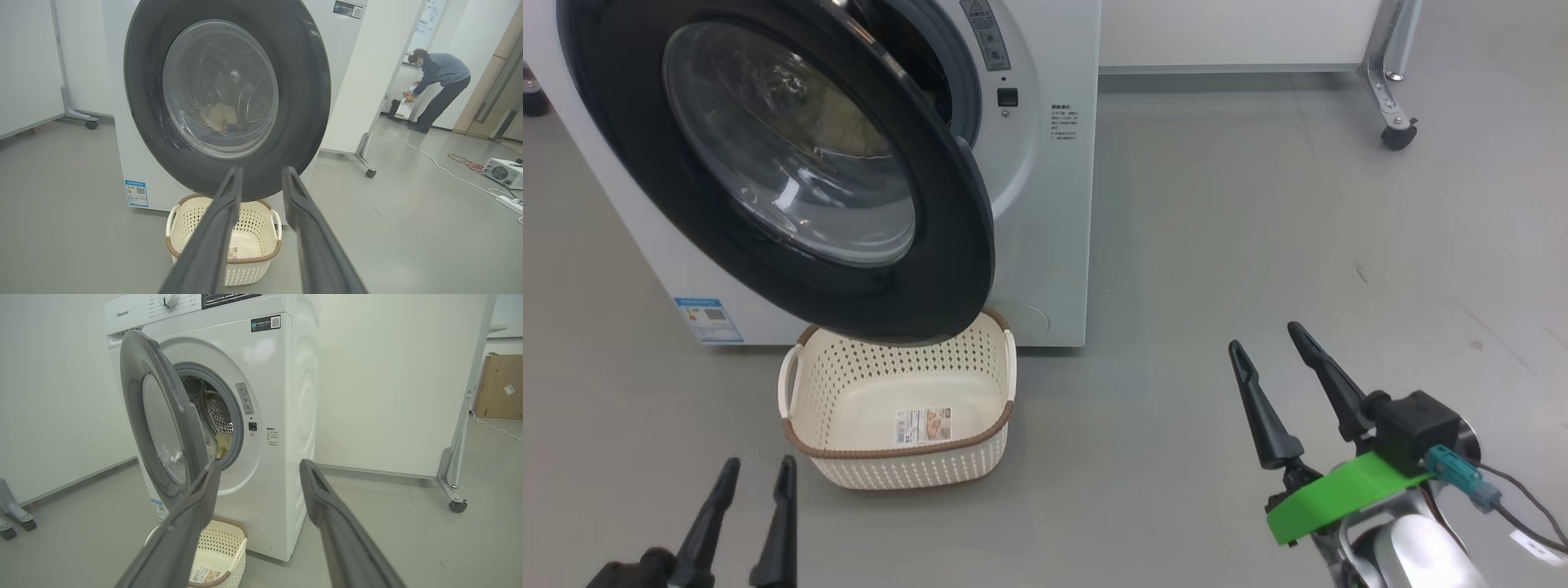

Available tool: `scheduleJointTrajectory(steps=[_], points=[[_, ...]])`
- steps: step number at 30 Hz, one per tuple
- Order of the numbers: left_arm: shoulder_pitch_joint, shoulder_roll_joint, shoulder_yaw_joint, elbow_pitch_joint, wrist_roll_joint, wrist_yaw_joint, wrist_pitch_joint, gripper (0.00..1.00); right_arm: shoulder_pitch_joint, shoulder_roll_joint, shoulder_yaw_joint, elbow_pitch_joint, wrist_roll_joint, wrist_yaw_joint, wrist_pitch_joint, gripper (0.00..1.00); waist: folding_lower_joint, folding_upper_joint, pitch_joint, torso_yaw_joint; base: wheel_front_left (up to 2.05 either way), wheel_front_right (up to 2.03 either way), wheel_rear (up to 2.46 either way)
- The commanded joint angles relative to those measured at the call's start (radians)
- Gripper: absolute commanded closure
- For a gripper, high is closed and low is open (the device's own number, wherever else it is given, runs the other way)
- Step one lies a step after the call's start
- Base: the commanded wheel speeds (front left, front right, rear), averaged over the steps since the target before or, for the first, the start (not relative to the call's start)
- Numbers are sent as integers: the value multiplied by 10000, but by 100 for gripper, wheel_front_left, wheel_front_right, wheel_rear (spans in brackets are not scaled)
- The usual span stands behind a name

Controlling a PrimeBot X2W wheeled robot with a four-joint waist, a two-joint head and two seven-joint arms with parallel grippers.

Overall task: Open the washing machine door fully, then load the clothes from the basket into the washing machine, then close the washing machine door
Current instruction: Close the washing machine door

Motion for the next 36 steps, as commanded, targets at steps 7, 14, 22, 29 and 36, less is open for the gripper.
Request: scheduleJointTrajectory(steps=[7, 14, 22, 29, 36], points=[[-374, -54, 498, -51, 332, -67, -140, 0, -250, -139, 216, -134, 24, -29, -65, 0, 0, 0, 85, -7, 0, 0, 0], [-441, -81, 438, 65, 542, -67, -141, 0, -276, -133, 186, -56, 11, -29, -65, 0, 0, 0, 153, -27, 0, 0, 0], [-471, -161, 327, 186, 586, -67, -141, 0, -258, -128, 126, 32, -48, -29, -65, 0, 0, 0, 166, -18, 0, 0, 0], [-497, -201, 351, 344, 587, -67, -141, 0, -244, -125, 53, 152, -102, -29, -65, 0, 0, 0, 206, -10, 0, 0, 0], [-509, -235, 332, 334, 626, -67, -141, 0, -252, -95, 39, 181, -131, -29, -65, 0, 0, 0, 280, -9, 0, 0, 0]])
